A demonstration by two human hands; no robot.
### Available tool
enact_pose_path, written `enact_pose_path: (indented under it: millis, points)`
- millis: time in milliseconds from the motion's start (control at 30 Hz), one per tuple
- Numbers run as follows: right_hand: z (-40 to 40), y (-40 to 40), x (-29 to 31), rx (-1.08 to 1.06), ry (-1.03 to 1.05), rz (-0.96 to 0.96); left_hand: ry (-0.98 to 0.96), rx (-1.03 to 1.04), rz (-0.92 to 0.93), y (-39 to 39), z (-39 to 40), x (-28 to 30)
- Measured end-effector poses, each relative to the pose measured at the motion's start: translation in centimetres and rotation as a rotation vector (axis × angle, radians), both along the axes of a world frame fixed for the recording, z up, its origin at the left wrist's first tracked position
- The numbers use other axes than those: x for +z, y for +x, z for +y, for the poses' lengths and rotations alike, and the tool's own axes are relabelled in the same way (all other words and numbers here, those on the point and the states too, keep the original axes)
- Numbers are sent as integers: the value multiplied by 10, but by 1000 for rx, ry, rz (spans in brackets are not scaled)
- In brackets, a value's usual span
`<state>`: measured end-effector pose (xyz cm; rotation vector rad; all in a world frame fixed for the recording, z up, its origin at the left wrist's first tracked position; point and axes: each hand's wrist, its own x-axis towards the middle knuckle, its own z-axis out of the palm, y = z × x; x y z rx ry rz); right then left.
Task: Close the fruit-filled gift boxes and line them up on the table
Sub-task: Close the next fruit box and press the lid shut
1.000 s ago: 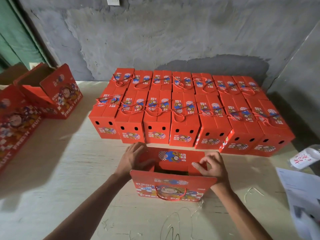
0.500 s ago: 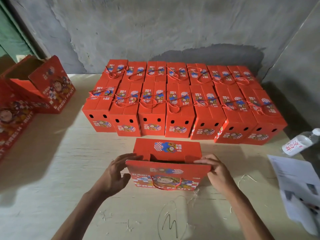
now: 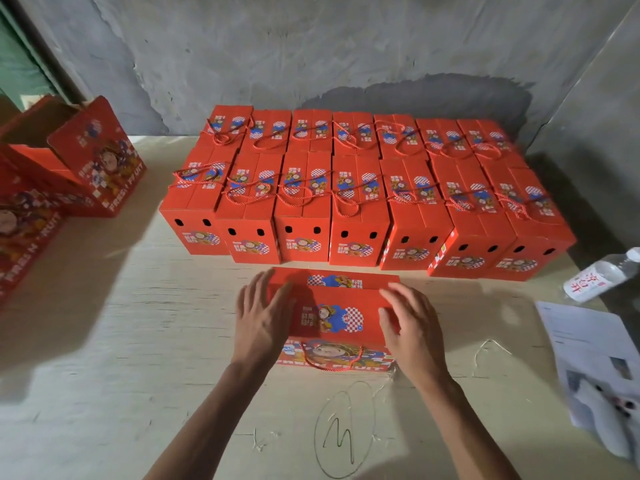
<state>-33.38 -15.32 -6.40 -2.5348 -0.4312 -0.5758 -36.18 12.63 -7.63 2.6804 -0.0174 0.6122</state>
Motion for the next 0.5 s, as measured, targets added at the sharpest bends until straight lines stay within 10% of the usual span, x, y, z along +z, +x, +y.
enact_pose_path:
  millis: [167, 500]
  points:
    - [24, 9, -14, 1, -60, -46, 120, -311, -63, 15, -14, -8]
    - [37, 16, -27, 2, -141, -112, 94, -213, -134, 20, -31, -18]
